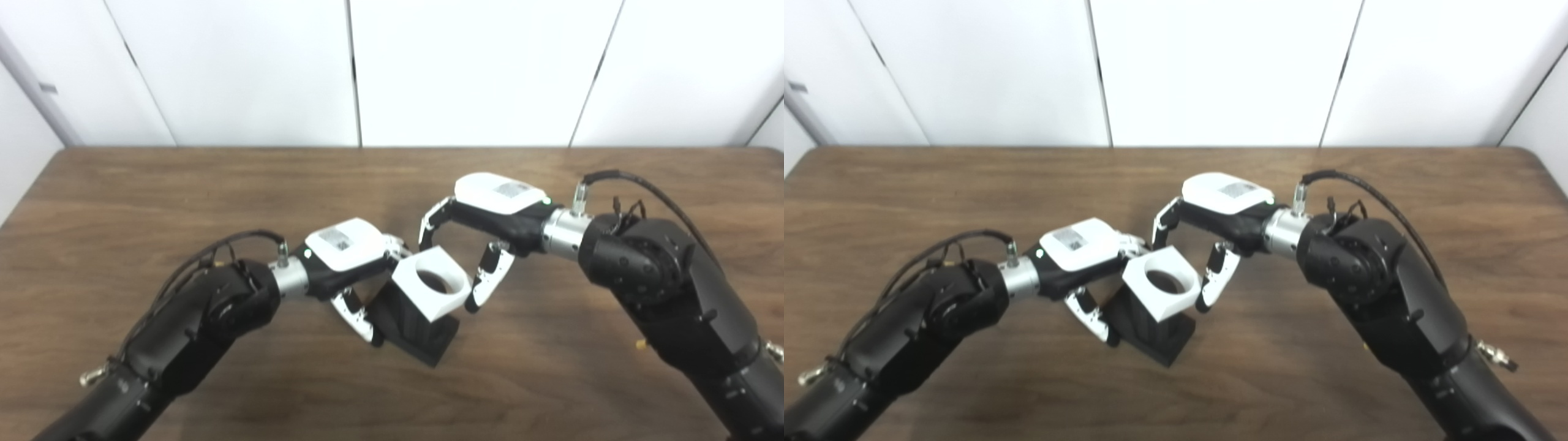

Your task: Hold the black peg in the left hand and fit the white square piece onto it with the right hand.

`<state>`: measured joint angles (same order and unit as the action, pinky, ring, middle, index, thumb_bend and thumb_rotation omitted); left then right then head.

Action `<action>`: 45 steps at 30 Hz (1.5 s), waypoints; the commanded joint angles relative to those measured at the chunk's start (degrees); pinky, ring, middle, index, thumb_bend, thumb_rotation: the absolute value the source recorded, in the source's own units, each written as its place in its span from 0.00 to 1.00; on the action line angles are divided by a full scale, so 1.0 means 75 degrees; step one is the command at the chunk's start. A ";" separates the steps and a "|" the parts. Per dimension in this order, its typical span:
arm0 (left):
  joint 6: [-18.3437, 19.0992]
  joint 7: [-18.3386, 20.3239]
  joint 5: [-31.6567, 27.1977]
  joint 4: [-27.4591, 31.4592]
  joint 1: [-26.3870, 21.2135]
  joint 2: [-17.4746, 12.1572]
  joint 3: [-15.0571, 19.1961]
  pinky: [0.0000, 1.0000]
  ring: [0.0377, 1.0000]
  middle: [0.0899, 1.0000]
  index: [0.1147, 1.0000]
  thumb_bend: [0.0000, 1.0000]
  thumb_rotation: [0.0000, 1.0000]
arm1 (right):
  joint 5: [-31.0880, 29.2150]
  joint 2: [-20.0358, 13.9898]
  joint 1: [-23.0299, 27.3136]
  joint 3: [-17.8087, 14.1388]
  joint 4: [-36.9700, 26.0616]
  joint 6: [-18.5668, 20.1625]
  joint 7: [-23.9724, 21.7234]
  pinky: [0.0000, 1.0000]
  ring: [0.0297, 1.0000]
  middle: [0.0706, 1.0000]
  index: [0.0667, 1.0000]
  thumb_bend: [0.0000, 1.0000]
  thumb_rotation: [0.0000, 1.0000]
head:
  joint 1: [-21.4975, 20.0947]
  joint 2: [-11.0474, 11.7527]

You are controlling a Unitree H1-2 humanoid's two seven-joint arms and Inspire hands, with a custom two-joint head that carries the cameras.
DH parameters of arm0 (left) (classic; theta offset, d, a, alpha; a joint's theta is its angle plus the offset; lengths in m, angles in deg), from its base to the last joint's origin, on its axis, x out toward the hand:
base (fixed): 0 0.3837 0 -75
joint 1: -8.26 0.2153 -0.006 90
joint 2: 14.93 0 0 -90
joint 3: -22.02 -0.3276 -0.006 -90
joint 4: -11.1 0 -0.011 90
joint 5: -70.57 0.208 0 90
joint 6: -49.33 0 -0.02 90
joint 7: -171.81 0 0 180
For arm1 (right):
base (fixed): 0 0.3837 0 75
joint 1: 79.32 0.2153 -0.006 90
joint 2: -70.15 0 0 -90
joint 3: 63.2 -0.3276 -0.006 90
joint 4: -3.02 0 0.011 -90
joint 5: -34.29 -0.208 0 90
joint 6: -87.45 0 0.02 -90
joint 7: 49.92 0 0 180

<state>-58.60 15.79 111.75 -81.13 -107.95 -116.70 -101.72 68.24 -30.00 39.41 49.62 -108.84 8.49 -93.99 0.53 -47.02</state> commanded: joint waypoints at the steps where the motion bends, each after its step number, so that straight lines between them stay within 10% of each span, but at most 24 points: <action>1: 0.0100 0.0534 0.0440 -0.0097 0.0219 0.0084 -0.0372 0.82 0.89 0.82 0.43 0.52 0.07 | -0.0082 -0.0079 0.0337 -0.0038 -0.0237 -0.0196 -0.0013 0.78 0.76 0.69 0.44 0.52 0.13 | 0.0008 -0.0009; 45: 0.0112 0.0597 0.0456 -0.0109 0.0176 0.0108 -0.0320 0.84 0.89 0.84 0.43 0.52 0.07 | 0.0749 0.0080 0.0027 0.0945 0.0237 -0.0625 -0.0085 0.79 0.75 0.70 0.46 0.52 0.16 | 0.0092 -0.0081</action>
<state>-58.10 16.94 111.78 -81.01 -108.07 -115.73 -101.73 74.19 -29.08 38.55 56.96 -106.67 5.90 -94.68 1.23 -47.55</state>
